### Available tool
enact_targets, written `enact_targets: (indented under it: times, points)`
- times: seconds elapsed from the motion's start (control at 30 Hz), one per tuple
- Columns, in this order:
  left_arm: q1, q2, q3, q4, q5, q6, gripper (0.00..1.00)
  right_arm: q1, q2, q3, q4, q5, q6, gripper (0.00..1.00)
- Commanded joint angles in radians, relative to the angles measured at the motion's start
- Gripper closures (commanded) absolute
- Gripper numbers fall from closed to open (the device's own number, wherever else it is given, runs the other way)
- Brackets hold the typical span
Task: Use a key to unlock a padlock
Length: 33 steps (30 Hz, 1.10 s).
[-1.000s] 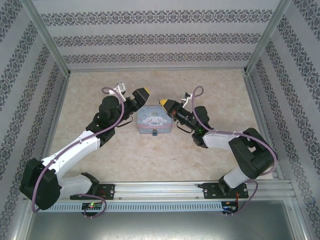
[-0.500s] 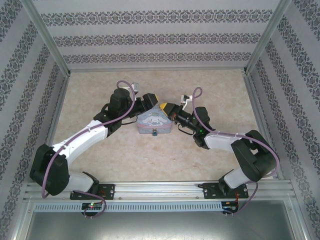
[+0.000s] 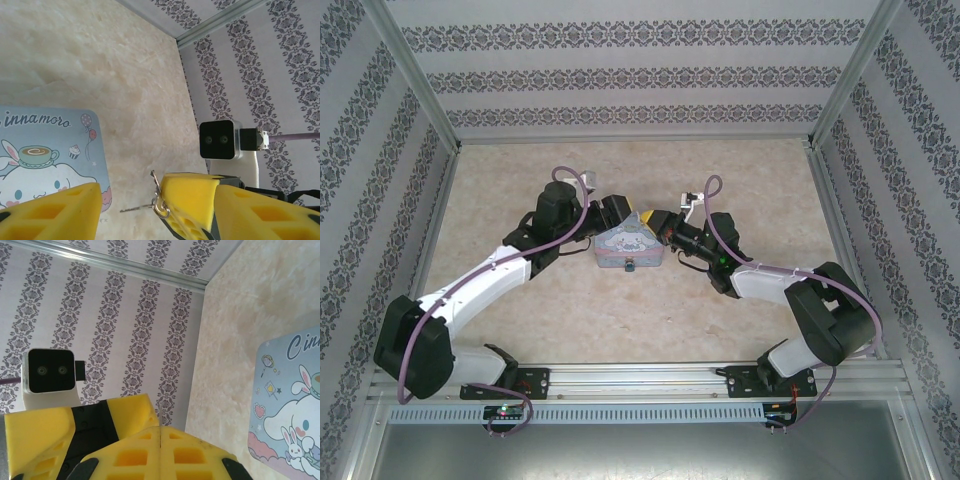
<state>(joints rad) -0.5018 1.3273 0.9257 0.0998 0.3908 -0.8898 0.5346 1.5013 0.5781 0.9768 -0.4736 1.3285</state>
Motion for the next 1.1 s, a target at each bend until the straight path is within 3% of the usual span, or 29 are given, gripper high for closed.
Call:
enact_targets:
  times: [0.0,0.6,0.83,1.07]
  points:
    - [0.01,0.038,0.006,0.067,0.034,-0.022,0.43,0.016,-0.023,0.021,0.019,-0.023,-0.026,1.0]
    - [0.009,0.081,0.008,0.153,0.057,-0.078,0.63,0.062,-0.01,0.055,0.037,-0.01,-0.008,1.0]
    - [0.009,0.087,0.009,0.158,0.051,-0.079,0.75,0.068,-0.006,0.051,0.04,-0.003,-0.006,1.0]
    - [0.01,0.091,0.007,0.161,0.052,-0.079,0.77,0.07,-0.004,0.052,0.042,-0.001,-0.004,1.0]
